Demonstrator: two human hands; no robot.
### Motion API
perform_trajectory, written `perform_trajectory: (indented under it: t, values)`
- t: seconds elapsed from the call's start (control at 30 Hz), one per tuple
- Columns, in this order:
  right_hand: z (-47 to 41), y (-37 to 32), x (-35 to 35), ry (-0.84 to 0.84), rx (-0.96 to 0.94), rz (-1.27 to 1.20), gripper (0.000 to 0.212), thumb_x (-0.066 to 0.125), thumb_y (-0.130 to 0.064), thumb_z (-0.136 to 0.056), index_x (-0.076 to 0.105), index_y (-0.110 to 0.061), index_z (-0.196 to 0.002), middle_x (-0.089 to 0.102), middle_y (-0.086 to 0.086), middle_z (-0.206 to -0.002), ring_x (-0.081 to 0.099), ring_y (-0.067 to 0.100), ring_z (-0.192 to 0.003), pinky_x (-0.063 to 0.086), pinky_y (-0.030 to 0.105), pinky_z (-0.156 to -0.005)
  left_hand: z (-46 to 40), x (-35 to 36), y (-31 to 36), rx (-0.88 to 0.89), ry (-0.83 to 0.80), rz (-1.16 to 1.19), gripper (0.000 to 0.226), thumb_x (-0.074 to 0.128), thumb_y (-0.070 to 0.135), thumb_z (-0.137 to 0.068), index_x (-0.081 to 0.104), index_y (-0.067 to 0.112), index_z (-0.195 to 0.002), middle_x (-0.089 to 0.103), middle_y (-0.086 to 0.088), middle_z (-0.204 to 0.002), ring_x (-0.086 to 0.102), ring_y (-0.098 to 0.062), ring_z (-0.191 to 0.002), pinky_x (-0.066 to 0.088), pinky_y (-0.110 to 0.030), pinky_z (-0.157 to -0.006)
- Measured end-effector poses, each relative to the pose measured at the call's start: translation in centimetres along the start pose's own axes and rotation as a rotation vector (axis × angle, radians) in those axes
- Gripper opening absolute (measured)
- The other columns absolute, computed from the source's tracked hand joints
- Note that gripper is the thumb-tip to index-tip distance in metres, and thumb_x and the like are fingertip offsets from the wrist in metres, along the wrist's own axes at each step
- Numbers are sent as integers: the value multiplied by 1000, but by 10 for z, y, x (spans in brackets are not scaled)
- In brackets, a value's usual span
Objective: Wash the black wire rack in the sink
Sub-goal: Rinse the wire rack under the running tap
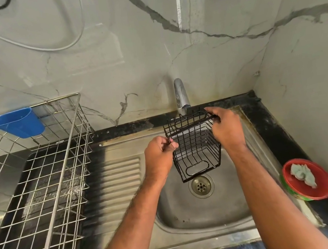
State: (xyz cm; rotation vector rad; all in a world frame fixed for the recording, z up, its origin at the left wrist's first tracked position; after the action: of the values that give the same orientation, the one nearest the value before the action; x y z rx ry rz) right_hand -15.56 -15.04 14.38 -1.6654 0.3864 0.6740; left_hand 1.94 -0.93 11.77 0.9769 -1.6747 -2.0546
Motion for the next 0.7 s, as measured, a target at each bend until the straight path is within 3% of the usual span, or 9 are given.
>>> perform_trajectory:
  t: [0.07,0.13,0.23,0.4,0.6,0.7]
  values:
    - [4,-3,-1,15,-18,-16,51,51,8,-97,60,-21,-139,65,1,-137,70,11,-94,61,24,-76,1,-1,0,-1,0,8,9,74,10,-87,66,12,-87,76,0,-96,74,-12,-94,59,-44,-91]
    - [8,-5,-1,26,-31,-37,52,50,9,-97,61,-20,-139,66,2,-136,69,17,-108,61,36,-90,2,-3,0,-1,5,9,11,75,10,-87,65,13,-85,77,-1,-96,74,-13,-94,58,-42,-92]
    - [10,-5,3,28,-38,-69,53,49,11,-97,60,-19,-139,64,3,-138,66,17,-117,56,32,-98,3,-6,-1,13,7,2,14,76,10,-86,64,15,-82,76,-1,-96,74,-15,-94,58,-42,-93]
    - [9,0,9,28,-25,-72,52,49,10,-98,60,-19,-140,64,2,-139,62,6,-110,48,8,-83,2,-7,-3,8,-3,-31,12,77,11,-85,66,8,-87,76,1,-95,73,-15,-92,59,-41,-91]
    - [4,0,12,21,-46,-87,53,49,10,-97,61,-20,-138,65,1,-138,66,14,-115,56,26,-96,5,-8,-7,14,-5,-41,16,80,14,-83,66,8,-87,76,-2,-93,73,-21,-91,58,-46,-90]
    - [0,3,16,11,-35,-82,53,50,9,-98,62,-23,-138,65,1,-138,67,8,-109,52,14,-92,7,-8,-6,23,-1,-56,16,80,16,-83,66,9,-88,76,-1,-92,73,-20,-90,58,-45,-89]
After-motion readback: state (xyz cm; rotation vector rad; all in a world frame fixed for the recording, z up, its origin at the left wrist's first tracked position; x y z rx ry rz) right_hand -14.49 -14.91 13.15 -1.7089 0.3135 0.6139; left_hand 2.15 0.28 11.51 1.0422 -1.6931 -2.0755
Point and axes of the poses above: each hand's wrist, its own z-axis away from the middle knuckle, its own x-axis out of the palm, y = z × x, the point moved 5 cm from there along -z, towards the middle knuckle
